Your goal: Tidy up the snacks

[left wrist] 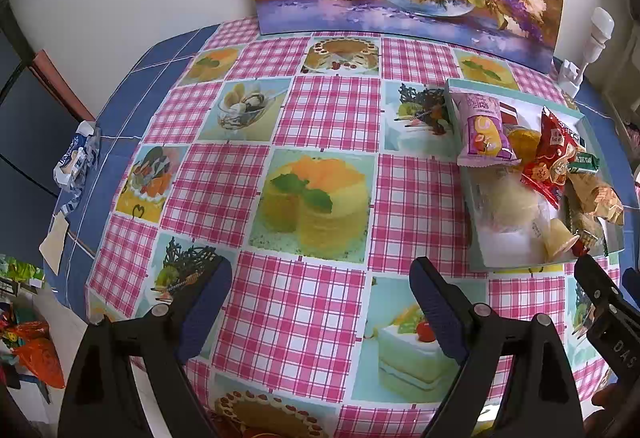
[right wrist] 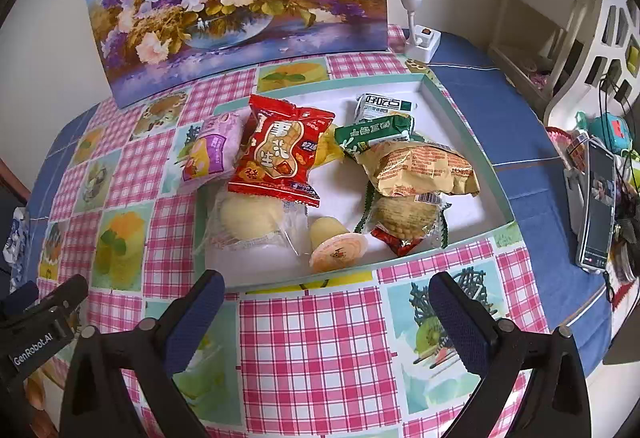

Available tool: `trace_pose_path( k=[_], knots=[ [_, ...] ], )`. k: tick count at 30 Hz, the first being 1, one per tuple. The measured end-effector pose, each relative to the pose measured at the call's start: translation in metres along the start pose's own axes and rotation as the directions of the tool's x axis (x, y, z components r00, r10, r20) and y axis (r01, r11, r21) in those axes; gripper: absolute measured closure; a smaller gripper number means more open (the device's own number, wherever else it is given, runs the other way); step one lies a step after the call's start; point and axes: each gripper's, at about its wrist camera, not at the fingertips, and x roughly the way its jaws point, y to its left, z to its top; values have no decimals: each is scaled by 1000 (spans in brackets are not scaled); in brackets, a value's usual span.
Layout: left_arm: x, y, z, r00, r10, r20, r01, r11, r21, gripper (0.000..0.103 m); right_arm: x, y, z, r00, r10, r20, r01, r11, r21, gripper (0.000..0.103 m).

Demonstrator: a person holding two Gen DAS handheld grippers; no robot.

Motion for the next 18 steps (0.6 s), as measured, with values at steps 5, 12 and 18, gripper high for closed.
trace_pose_path(
  k=[5,12,18],
  knots=[
    [0,0,0,1000,4,0,-4,1000,-2,12,0,1,0,1000,0,2,0,1000,-8,0],
    [0,0,0,1000,5,0,-5,1000,-2,12,1,2,0,1000,-1,-5,1,1000,-17,0],
    [-1,2,-1,1000,-3,9,3,1000,3,12,1,2,0,1000,-2,-6,1,1000,-17,0]
  ],
)
